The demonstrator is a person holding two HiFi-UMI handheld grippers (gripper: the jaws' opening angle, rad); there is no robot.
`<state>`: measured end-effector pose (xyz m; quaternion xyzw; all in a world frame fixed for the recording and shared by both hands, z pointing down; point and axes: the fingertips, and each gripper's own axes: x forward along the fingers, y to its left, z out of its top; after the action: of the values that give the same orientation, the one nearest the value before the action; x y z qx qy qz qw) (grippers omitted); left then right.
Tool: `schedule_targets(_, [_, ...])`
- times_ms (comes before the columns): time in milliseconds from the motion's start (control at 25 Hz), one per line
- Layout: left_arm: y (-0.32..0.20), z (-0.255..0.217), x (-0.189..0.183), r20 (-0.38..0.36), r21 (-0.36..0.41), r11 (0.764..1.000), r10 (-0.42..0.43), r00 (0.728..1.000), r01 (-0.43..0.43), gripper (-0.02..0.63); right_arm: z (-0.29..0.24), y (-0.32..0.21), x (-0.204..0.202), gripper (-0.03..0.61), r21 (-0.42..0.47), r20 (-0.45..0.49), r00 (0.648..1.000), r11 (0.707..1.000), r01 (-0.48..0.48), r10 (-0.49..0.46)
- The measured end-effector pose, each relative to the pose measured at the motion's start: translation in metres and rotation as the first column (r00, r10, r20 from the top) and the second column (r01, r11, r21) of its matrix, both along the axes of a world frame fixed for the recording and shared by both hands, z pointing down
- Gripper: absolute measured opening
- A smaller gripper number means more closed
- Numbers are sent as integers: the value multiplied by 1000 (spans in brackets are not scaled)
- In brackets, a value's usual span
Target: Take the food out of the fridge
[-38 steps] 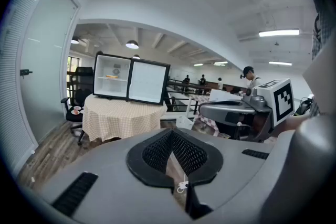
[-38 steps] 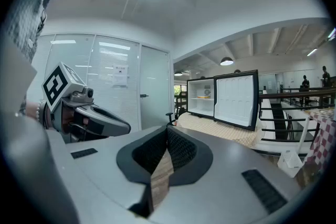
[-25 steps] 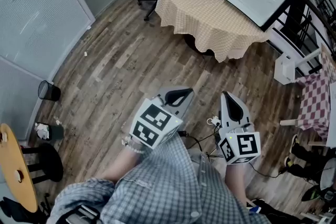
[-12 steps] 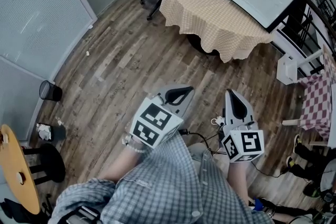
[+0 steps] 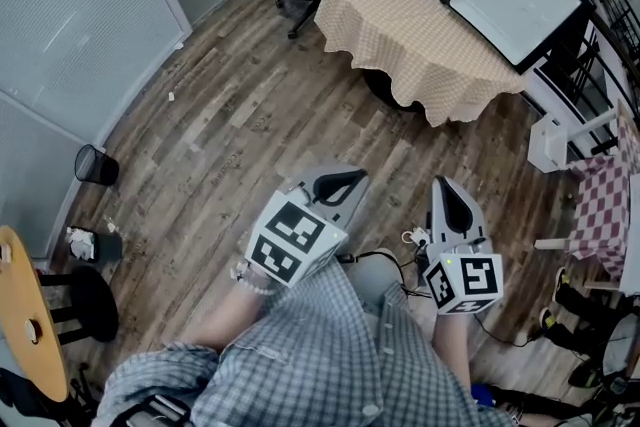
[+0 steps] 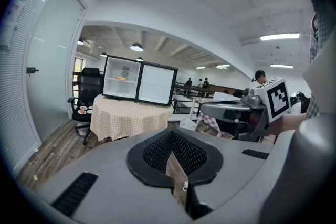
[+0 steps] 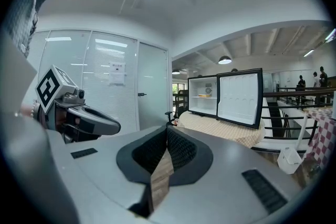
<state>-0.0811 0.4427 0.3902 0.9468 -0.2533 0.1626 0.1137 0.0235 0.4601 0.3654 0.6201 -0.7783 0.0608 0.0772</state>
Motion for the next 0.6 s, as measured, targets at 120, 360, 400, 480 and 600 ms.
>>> schedule_targets(120, [3,0,-1,2,1,1000,-8,1000,8,6,3,2,1,9,-12,5,1000,1000,0,0])
schedule_targets(360, [-2,0,-5,9,8,999,-48,999,47,6,3,-5,1,9,-12,15,1000,1000,14,-13])
schedule_targets(400, [-4,0,-4,10,8,999,-49,999,49,6,3,-7,3,9,-12,18,1000,1000,13,-13])
schedule_targets(480, [-10,1,-2,14,10,998,-56,998,56,6,6,-12,5,9,-14,28,999,1000,16,-15])
schedule_targets(600, [-19,1,3,22,12,998,-69,997,69,6,12,-23,10,9,-24,43,999,999,29,-28])
